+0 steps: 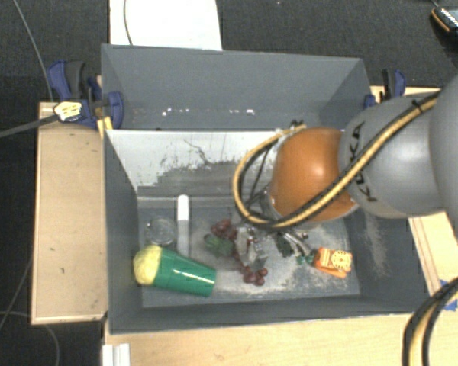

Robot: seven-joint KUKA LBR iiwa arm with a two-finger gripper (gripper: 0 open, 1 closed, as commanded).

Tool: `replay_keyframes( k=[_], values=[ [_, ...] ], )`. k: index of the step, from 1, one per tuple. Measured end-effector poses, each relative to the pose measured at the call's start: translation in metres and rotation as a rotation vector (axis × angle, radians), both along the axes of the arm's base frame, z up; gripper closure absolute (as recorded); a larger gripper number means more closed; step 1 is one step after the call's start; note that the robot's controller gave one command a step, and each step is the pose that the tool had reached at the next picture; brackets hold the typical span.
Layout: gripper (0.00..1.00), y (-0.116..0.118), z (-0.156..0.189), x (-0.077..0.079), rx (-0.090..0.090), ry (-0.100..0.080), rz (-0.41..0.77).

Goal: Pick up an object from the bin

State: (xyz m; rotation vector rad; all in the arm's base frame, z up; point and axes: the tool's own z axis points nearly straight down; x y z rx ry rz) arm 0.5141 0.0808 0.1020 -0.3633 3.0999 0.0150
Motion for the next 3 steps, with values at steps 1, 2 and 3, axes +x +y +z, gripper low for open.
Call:
replay_keyframes(
  k=[1, 2, 3],
  values=[
    [1.00, 0.004, -0.003, 0.001, 0.000, 0.000, 0.007],
    [1.00, -0.025, 0.007, 0.047, -0.005, -0.008, 0.304],
    [1.00, -0.003, 0.016, 0.009, 0.002, 0.001, 0.029]
  ],
)
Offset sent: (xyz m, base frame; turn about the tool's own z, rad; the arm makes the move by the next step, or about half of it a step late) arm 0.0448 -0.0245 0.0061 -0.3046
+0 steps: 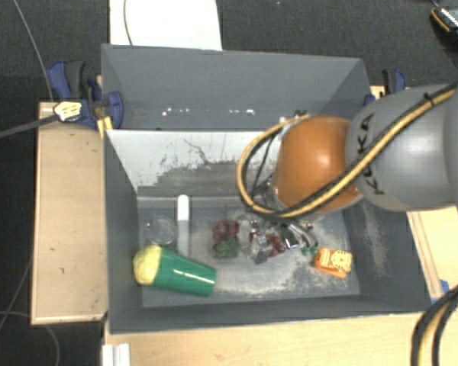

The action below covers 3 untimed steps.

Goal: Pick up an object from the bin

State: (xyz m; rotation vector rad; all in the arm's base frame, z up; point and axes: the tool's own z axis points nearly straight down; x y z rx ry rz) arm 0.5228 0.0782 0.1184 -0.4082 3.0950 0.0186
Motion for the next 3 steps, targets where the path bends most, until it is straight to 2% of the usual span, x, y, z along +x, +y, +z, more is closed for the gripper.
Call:
replay_keyframes(
  k=[1, 2, 3],
  values=[
    [1.00, 0.002, -0.029, 0.033, -0.007, -0.015, 0.287],
    [1.00, -0.032, -0.002, 0.028, 0.003, -0.007, -0.123],
    [1.00, -0.032, 0.081, 0.014, 0.000, -0.009, 0.021]
  ],
)
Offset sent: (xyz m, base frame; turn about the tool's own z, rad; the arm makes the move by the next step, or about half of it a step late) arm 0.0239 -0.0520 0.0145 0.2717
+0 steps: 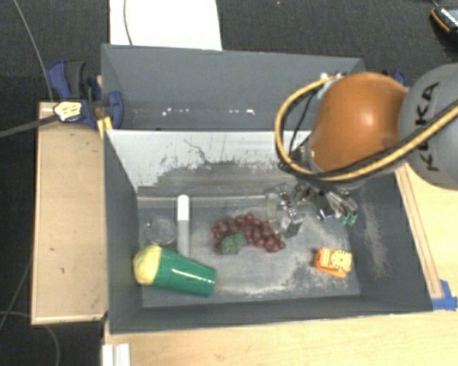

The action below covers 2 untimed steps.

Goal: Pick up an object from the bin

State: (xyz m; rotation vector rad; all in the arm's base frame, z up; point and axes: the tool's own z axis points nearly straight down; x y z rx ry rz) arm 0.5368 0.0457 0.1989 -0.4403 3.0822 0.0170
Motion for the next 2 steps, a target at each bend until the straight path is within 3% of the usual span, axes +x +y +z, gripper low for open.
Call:
replay_keyframes(
  k=[1, 2],
  values=[
    [1.00, 0.004, -0.041, 0.006, 0.004, 0.002, -0.161],
    [1.00, 0.013, -0.060, -0.014, 0.002, -0.006, -0.050]
  ],
)
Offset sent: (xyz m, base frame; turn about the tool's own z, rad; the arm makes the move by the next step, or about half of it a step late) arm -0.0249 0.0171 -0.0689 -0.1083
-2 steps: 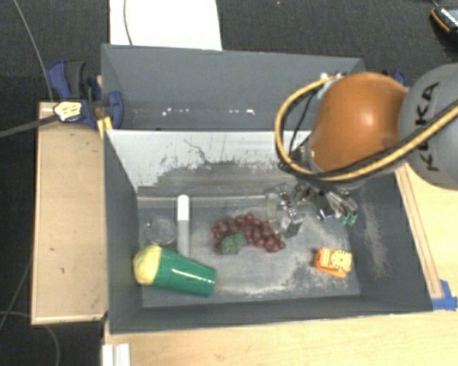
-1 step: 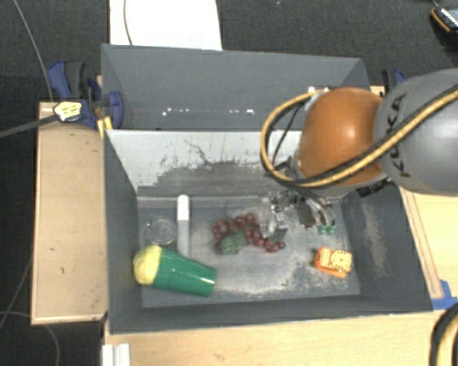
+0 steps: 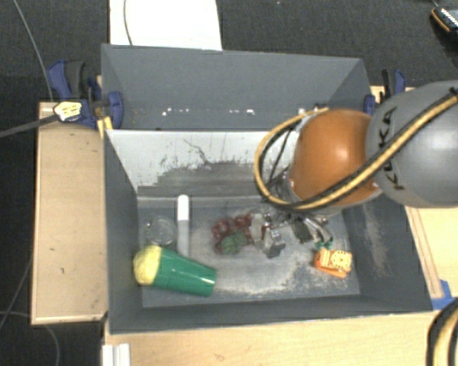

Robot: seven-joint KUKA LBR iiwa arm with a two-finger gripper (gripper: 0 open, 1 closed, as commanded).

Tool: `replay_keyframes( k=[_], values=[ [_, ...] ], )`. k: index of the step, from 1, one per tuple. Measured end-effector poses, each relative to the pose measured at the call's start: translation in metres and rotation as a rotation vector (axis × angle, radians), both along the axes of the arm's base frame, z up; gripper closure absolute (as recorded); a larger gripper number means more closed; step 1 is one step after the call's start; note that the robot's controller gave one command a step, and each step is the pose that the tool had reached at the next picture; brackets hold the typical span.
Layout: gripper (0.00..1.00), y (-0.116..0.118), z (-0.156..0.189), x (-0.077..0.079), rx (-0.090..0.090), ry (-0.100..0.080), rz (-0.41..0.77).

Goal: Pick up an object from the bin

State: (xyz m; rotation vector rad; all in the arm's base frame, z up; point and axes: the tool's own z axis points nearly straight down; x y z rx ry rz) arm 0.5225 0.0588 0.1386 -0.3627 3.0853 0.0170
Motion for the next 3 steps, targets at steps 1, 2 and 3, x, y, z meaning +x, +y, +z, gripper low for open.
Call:
replay_keyframes(
  k=[1, 2, 3],
  values=[
    [0.00, 0.0246, -0.0314, 0.0175, 0.006, 0.004, -0.152],
    [1.00, 0.0248, -0.0313, 0.0175, 0.007, 0.004, -0.153],
    [1.00, 0.0247, -0.0314, 0.0175, 0.007, 0.004, -0.154]
  ],
)
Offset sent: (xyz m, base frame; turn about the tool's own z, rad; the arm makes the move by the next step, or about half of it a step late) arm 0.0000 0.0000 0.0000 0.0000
